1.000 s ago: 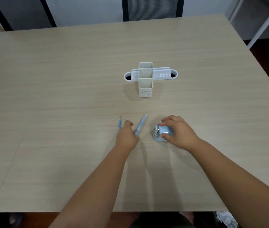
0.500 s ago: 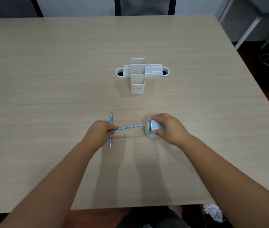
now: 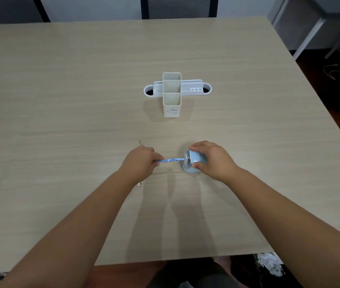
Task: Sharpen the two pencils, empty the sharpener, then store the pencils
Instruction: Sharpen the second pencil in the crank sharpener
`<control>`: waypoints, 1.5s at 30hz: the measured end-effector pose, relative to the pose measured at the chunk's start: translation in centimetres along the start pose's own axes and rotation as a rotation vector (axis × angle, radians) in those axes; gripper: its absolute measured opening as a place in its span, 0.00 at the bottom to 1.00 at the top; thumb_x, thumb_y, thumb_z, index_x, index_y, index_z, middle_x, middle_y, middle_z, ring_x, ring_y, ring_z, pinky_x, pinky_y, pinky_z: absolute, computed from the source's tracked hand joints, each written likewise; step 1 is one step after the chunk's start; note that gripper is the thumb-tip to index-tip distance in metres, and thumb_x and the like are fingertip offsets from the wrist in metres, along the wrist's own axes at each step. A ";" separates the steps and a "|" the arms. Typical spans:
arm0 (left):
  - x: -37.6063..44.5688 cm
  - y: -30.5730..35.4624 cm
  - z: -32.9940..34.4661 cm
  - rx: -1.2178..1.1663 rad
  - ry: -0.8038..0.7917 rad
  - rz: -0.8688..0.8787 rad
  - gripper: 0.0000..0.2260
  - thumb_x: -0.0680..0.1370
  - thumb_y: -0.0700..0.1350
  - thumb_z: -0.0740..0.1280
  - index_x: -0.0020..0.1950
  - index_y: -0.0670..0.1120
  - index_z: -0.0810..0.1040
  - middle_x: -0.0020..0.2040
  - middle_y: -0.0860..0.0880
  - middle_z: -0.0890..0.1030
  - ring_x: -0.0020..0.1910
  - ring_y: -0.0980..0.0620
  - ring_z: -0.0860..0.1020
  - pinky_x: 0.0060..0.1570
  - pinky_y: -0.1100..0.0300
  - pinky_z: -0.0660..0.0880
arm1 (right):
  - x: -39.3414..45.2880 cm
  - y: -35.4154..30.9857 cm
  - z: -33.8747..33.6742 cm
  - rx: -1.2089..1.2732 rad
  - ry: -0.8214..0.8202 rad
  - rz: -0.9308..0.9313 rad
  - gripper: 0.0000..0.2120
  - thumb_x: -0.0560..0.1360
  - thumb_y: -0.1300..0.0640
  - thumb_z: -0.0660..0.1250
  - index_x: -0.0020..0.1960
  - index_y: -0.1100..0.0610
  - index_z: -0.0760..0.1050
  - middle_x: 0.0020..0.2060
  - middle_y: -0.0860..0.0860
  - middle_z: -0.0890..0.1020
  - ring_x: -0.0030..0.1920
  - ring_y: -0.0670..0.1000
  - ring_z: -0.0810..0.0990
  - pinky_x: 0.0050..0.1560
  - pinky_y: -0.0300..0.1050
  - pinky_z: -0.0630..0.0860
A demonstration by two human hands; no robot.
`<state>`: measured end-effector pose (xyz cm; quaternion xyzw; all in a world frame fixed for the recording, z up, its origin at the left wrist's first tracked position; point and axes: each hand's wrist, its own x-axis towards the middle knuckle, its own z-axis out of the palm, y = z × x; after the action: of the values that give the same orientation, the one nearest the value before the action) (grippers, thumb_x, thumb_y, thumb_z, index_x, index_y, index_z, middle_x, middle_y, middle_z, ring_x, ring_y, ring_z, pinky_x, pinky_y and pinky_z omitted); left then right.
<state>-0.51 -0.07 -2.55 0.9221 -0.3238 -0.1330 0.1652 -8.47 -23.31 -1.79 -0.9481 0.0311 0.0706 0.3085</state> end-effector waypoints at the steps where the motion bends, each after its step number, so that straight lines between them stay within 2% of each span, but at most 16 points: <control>1: 0.0 0.0 0.0 -0.014 -0.020 -0.003 0.10 0.77 0.42 0.66 0.56 0.51 0.82 0.45 0.45 0.80 0.48 0.43 0.76 0.44 0.57 0.70 | -0.1 0.0 0.1 0.000 0.007 0.001 0.25 0.69 0.57 0.72 0.65 0.53 0.73 0.64 0.48 0.75 0.63 0.51 0.72 0.64 0.41 0.66; 5: 0.6 0.7 0.1 -0.044 -0.054 0.008 0.11 0.77 0.42 0.66 0.56 0.50 0.82 0.44 0.46 0.79 0.47 0.45 0.76 0.43 0.60 0.66 | 0.0 -0.1 0.1 0.006 0.011 -0.010 0.24 0.69 0.58 0.72 0.64 0.53 0.73 0.64 0.48 0.75 0.64 0.52 0.72 0.65 0.42 0.67; 10: 1.6 1.9 0.6 -0.042 -0.087 0.034 0.11 0.76 0.40 0.64 0.56 0.47 0.82 0.43 0.43 0.79 0.48 0.43 0.76 0.46 0.53 0.72 | 0.0 0.0 0.2 0.021 0.019 -0.005 0.24 0.69 0.58 0.72 0.64 0.52 0.74 0.64 0.46 0.75 0.63 0.50 0.72 0.62 0.38 0.65; 14: 1.3 1.9 0.4 -0.030 -0.086 0.015 0.10 0.76 0.43 0.65 0.55 0.50 0.82 0.40 0.48 0.77 0.47 0.46 0.77 0.44 0.54 0.73 | 0.2 0.2 -0.1 0.029 0.002 -0.014 0.25 0.68 0.58 0.73 0.64 0.52 0.74 0.63 0.46 0.76 0.63 0.49 0.73 0.62 0.37 0.65; 18: 1.1 1.9 0.2 0.022 -0.057 -0.030 0.10 0.76 0.50 0.65 0.55 0.57 0.80 0.45 0.51 0.80 0.50 0.48 0.74 0.47 0.52 0.75 | 0.0 0.4 -0.5 0.126 -0.009 -0.022 0.28 0.67 0.58 0.74 0.66 0.50 0.71 0.65 0.45 0.74 0.66 0.47 0.71 0.65 0.35 0.65; 21: 1.0 1.7 0.2 0.059 -0.049 -0.057 0.12 0.75 0.54 0.65 0.59 0.59 0.78 0.52 0.54 0.78 0.50 0.49 0.71 0.49 0.53 0.74 | -1.3 0.9 -1.1 0.307 0.109 -0.020 0.35 0.68 0.56 0.74 0.70 0.45 0.64 0.68 0.41 0.66 0.70 0.39 0.63 0.64 0.22 0.56; 23: 0.8 1.6 0.3 0.059 -0.038 -0.060 0.16 0.74 0.56 0.65 0.62 0.59 0.76 0.56 0.54 0.77 0.52 0.48 0.71 0.52 0.52 0.74 | -2.4 1.9 -1.5 0.407 0.194 0.041 0.35 0.69 0.55 0.74 0.70 0.42 0.62 0.69 0.40 0.65 0.69 0.38 0.62 0.65 0.25 0.57; 26: 0.7 2.0 0.3 0.060 0.017 -0.064 0.23 0.73 0.59 0.66 0.67 0.57 0.71 0.60 0.54 0.74 0.56 0.47 0.71 0.57 0.51 0.73 | -4.5 3.9 -1.2 0.503 0.215 0.197 0.31 0.68 0.56 0.74 0.67 0.42 0.66 0.65 0.43 0.70 0.62 0.44 0.72 0.61 0.38 0.67; 29: 1.4 4.5 0.3 0.048 0.080 0.005 0.27 0.72 0.60 0.66 0.69 0.56 0.69 0.63 0.53 0.74 0.59 0.47 0.71 0.59 0.50 0.69 | -6.0 5.4 -0.3 0.499 0.183 0.297 0.24 0.68 0.58 0.74 0.61 0.47 0.72 0.57 0.47 0.77 0.53 0.48 0.78 0.56 0.43 0.74; 31: 2.4 6.8 0.6 0.026 0.035 0.073 0.29 0.72 0.58 0.67 0.71 0.53 0.67 0.66 0.51 0.72 0.62 0.46 0.70 0.62 0.51 0.67 | -6.3 5.7 0.2 0.536 0.184 0.346 0.18 0.68 0.60 0.74 0.56 0.49 0.76 0.51 0.47 0.80 0.48 0.47 0.80 0.54 0.41 0.77; 33: 3.5 8.5 1.2 0.020 -0.044 0.114 0.30 0.74 0.56 0.68 0.73 0.50 0.64 0.69 0.49 0.70 0.65 0.45 0.69 0.64 0.51 0.67 | -6.2 5.8 0.6 0.568 0.181 0.369 0.12 0.68 0.62 0.73 0.48 0.49 0.80 0.45 0.47 0.83 0.43 0.45 0.81 0.47 0.31 0.77; 35: 4.3 9.4 1.7 -0.007 -0.116 0.092 0.30 0.75 0.53 0.67 0.74 0.48 0.62 0.70 0.48 0.69 0.66 0.45 0.68 0.65 0.51 0.68 | -6.1 5.8 1.1 0.604 0.184 0.390 0.10 0.69 0.63 0.73 0.42 0.48 0.80 0.40 0.46 0.83 0.39 0.42 0.81 0.39 0.26 0.74; 37: 4.6 9.7 2.1 -0.037 -0.145 0.063 0.29 0.76 0.51 0.67 0.74 0.48 0.61 0.70 0.47 0.68 0.66 0.45 0.68 0.65 0.52 0.68 | -6.0 5.9 1.5 0.614 0.202 0.398 0.09 0.69 0.64 0.72 0.41 0.49 0.81 0.37 0.46 0.82 0.34 0.37 0.78 0.36 0.24 0.72; 39: 4.6 9.7 2.2 -0.051 -0.148 0.052 0.30 0.76 0.51 0.67 0.75 0.48 0.61 0.70 0.47 0.68 0.66 0.45 0.68 0.65 0.53 0.67 | -6.1 6.0 1.8 0.569 0.240 0.370 0.09 0.69 0.64 0.72 0.41 0.50 0.80 0.38 0.47 0.81 0.34 0.36 0.78 0.38 0.26 0.73; 42: 4.7 9.5 2.3 -0.062 -0.144 0.041 0.30 0.75 0.51 0.68 0.74 0.48 0.61 0.69 0.47 0.69 0.65 0.45 0.68 0.64 0.54 0.67 | -6.4 6.2 2.0 0.383 0.318 0.199 0.07 0.69 0.64 0.73 0.41 0.53 0.80 0.38 0.45 0.81 0.40 0.41 0.78 0.44 0.34 0.75; 45: 4.8 9.4 2.1 -0.031 -0.155 0.079 0.29 0.75 0.50 0.68 0.74 0.48 0.62 0.69 0.47 0.69 0.64 0.44 0.68 0.64 0.53 0.68 | -6.7 5.6 1.4 0.288 0.417 0.033 0.05 0.70 0.66 0.72 0.43 0.57 0.81 0.39 0.49 0.81 0.41 0.42 0.79 0.45 0.32 0.74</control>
<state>-2.87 -10.50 -1.49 0.8929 -0.3696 -0.2022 0.1590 -15.87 -26.92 -5.12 -0.8878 0.1192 -0.1265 0.4261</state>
